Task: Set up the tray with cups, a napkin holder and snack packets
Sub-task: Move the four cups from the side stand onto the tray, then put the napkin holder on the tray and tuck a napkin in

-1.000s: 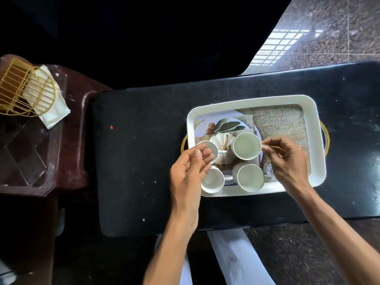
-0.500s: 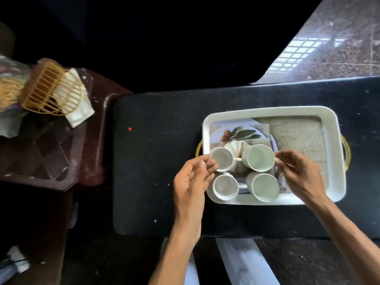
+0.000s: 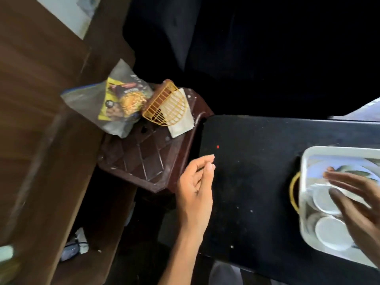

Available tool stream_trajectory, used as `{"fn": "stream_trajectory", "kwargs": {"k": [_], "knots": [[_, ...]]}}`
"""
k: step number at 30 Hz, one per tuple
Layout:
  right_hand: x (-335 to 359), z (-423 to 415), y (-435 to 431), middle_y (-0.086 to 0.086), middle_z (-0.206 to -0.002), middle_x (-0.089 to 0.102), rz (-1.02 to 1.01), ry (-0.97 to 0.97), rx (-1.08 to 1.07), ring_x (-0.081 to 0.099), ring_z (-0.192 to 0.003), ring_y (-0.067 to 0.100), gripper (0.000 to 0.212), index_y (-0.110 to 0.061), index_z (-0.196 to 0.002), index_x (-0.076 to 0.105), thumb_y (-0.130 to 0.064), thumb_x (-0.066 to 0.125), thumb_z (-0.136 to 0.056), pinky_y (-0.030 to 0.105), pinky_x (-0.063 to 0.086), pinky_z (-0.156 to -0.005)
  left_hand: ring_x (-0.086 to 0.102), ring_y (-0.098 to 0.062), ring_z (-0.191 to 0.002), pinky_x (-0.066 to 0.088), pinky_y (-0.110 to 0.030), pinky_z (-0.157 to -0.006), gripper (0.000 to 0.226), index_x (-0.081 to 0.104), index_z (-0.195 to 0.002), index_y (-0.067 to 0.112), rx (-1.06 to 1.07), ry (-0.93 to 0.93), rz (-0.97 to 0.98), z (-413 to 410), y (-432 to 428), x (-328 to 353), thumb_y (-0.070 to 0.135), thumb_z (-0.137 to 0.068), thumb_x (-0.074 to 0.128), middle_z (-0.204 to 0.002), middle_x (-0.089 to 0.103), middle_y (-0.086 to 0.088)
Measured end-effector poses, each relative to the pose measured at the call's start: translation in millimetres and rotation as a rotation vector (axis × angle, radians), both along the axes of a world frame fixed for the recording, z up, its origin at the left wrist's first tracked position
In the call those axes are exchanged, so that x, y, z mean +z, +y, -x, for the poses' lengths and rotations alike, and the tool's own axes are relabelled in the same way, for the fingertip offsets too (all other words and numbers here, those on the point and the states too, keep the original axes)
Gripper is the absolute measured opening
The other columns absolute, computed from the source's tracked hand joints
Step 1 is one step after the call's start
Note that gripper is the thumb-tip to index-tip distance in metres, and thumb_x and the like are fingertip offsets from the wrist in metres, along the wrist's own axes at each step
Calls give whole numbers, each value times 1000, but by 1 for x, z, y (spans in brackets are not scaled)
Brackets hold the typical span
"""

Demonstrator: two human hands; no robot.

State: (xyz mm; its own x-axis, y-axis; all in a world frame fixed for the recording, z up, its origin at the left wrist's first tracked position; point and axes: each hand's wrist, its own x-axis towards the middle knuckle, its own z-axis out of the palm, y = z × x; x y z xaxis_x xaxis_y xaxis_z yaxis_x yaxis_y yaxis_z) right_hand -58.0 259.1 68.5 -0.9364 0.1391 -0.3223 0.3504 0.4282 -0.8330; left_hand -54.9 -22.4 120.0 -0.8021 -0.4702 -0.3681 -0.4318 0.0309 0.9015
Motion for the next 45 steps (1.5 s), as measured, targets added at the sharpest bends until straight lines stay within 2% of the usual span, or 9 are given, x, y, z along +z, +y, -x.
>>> {"fn": "stream_trajectory", "kwargs": {"k": [9, 14, 20, 26, 32, 35, 38, 41, 45], "knots": [[1, 57, -181, -2, -116, 68, 90, 52, 142, 65, -98, -2, 32, -18, -123, 62, -13, 68, -93, -5, 43, -74, 54, -24, -131, 34, -17, -108, 38, 62, -134, 10, -358, -14, 781, 79, -132, -20, 14, -96, 65, -140, 57, -11], [-3, 77, -242, 1, -132, 61, 19, 62, 242, 62, -113, 12, 42, -17, -135, 56, -19, 66, -94, 2, 46, -82, 32, -38, -149, 33, -49, -122, 76, 39, -155, 15, -603, -92, 1121, 128, -169, -36, 34, -90, 73, -161, 32, -21], [-6, 86, -273, 6, -142, 55, -50, 34, 304, 61, -120, 19, 52, -19, -144, 48, -25, 65, -95, 25, 50, -93, 19, -46, -154, 24, -61, -123, 113, 15, -162, 29, -732, -273, 1181, 169, -187, -56, 58, -75, 80, -168, 12, -26], [-7, 87, -275, 3, -141, 55, -56, 39, 274, 58, -122, 15, 49, -18, -141, 50, -21, 65, -95, 27, 53, -94, 53, -38, -127, 50, -50, -98, 100, 34, -156, 29, -681, -157, 1195, 173, -189, -64, 46, -71, 85, -151, 41, -17], [1, 85, -267, -4, -135, 60, 46, 50, 188, 61, -116, 8, 39, -18, -134, 56, -21, 63, -96, 3, 47, -80, 57, -28, -120, 49, -31, -88, 100, 39, -154, 31, -444, 37, 1033, 152, -191, -42, 40, -66, 86, -137, 53, -10], [17, 80, -257, -13, -128, 65, 181, 33, 64, 65, -107, 0, 33, -23, -129, 60, -26, 63, -96, 10, 52, -86, 53, -10, -122, 38, -9, -100, 94, 44, -151, 29, -349, 137, 760, 118, -177, -21, 41, -67, 86, -137, 55, -2], [33, 66, -242, -13, -123, 68, 360, -26, 0, 68, -107, 3, 35, -28, -128, 61, -37, 65, -94, 32, 56, -96, 56, -8, -131, 45, -29, -113, 89, 46, -148, 31, -327, 139, 408, 77, -144, -3, 37, -69, 87, -142, 57, 5], [45, 39, -215, -8, -124, 70, 471, -61, -33, 68, -112, 7, 43, -26, -131, 62, -42, 66, -91, 39, 55, -99, 59, 4, -126, 48, -17, -106, 82, 50, -143, 29, -321, 143, 138, 40, -98, 10, 23, -69, 86, -137, 62, 17], [60, -12, -164, -5, -117, 75, 484, -25, -91, 70, -110, 11, 32, -23, -125, 67, -33, 61, -95, 34, 57, -95, 65, -18, -126, 52, -47, -109, 80, 50, -145, 26, -347, 85, -138, -4, -26, 10, 13, -72, 79, -141, 65, -2]]}}
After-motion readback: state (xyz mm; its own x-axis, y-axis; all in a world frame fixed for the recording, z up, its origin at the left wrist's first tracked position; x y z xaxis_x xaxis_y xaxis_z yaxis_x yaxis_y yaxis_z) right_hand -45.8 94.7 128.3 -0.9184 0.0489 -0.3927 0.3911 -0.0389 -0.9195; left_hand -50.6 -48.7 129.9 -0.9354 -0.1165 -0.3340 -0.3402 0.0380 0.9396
